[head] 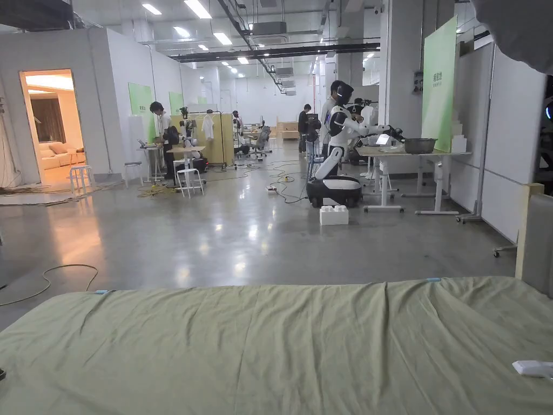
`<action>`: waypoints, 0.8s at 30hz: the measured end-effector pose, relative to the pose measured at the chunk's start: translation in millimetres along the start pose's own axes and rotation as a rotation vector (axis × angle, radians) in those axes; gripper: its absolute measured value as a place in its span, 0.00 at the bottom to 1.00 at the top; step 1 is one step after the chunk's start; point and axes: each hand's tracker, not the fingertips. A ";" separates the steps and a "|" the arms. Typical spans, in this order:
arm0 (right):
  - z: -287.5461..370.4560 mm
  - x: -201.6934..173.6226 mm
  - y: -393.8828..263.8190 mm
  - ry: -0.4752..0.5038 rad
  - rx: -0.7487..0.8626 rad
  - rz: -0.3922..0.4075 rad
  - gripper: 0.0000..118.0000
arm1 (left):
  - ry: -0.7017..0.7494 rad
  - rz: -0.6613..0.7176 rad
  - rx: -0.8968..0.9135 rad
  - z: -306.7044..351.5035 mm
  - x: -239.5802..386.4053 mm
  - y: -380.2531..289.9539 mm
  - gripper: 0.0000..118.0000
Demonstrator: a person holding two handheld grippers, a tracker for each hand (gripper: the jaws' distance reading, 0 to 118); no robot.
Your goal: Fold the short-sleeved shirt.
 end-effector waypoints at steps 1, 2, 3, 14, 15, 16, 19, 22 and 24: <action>-0.5 0.4 0.9 -0.002 -0.009 0.017 1.00 | 0.001 0.001 -0.001 -0.2 0.3 -0.3 1.00; -0.6 0.6 0.4 -0.003 -0.011 0.015 1.00 | 0.001 0.001 -0.001 -0.4 0.4 -0.6 1.00; -1.1 1.3 -0.1 -0.007 -0.011 0.008 1.00 | -0.001 0.000 -0.004 -1.0 0.6 -1.3 1.00; 4.2 24.3 -0.5 0.160 0.131 -0.139 1.00 | -0.018 0.012 -0.028 -3.5 0.6 -4.5 1.00; 6.7 30.1 -3.1 0.219 0.185 -0.147 1.00 | -0.021 0.010 -0.028 -3.1 0.9 -4.4 1.00; 9.4 34.6 -7.7 0.268 0.219 -0.170 1.00 | -0.021 0.008 -0.027 -2.9 1.3 -4.3 1.00; 15.5 37.2 -11.7 0.320 0.224 -0.208 1.00 | -0.027 0.006 -0.026 -3.4 1.5 -4.0 1.00; 15.0 33.6 -9.0 0.275 0.222 -0.130 1.00 | -0.029 0.022 -0.027 -4.1 0.0 -3.0 1.00; 15.4 27.7 -8.4 0.211 0.230 -0.044 1.00 | -0.037 0.091 -0.023 -4.2 -3.6 -0.6 1.00</action>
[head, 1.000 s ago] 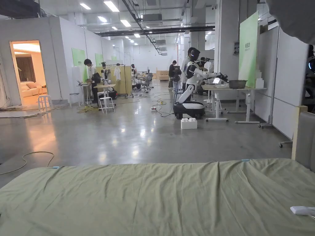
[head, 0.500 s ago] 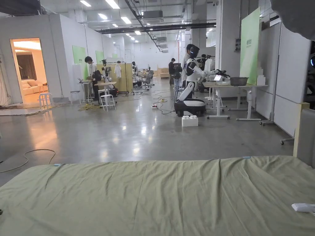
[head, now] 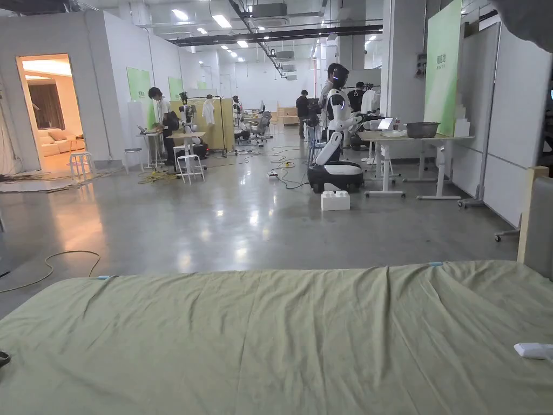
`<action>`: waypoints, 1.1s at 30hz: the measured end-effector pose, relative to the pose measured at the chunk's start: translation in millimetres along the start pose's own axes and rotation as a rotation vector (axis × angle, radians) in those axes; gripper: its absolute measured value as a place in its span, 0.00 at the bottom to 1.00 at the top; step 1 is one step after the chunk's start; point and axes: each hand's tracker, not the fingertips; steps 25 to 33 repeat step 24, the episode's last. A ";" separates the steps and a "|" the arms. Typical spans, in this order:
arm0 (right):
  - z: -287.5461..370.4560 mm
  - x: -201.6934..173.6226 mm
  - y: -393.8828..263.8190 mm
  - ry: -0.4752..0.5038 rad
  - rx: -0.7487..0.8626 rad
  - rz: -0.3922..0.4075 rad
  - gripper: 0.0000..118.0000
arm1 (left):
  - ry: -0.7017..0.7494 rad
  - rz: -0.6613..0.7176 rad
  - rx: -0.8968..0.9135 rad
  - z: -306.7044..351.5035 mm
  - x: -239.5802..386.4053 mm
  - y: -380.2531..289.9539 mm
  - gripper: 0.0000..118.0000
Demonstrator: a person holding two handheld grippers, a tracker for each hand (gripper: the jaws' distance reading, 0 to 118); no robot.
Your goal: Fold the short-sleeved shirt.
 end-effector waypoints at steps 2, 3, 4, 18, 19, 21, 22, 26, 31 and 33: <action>-1.8 -4.4 -2.0 -0.018 -0.011 0.059 1.00 | -0.015 0.048 0.015 0.6 -2.5 1.5 1.00; -2.4 -6.1 -3.4 -0.014 -0.022 0.078 1.00 | -0.013 0.046 0.013 0.1 -2.7 2.0 1.00; -2.4 -7.0 -4.8 -0.006 -0.022 0.080 1.00 | -0.010 0.045 0.010 -0.5 -2.3 2.1 1.00; -23.2 -6.4 -26.5 -0.007 -0.094 0.114 1.00 | 0.031 0.022 -0.054 -19.1 -6.7 -22.8 1.00; -26.3 -6.4 -29.2 -0.007 -0.105 0.116 1.00 | 0.031 0.020 -0.064 -21.6 -7.1 -25.4 1.00; -32.7 -7.1 -35.2 -0.005 -0.134 0.128 1.00 | 0.029 0.022 -0.082 -26.8 -7.9 -30.4 1.00; -35.8 -8.1 -38.0 -0.010 -0.146 0.135 1.00 | 0.026 0.023 -0.092 -29.6 -8.3 -32.7 1.00; -39.5 -9.8 -42.7 -0.020 -0.160 0.149 1.00 | 0.023 0.017 -0.109 -33.9 -8.5 -35.9 1.00; -39.5 -9.8 -42.7 -0.020 -0.160 0.149 1.00 | 0.023 0.017 -0.109 -33.9 -8.5 -35.9 1.00; -39.5 -9.8 -42.7 -0.020 -0.160 0.149 1.00 | 0.023 0.017 -0.109 -33.9 -8.5 -35.9 1.00</action>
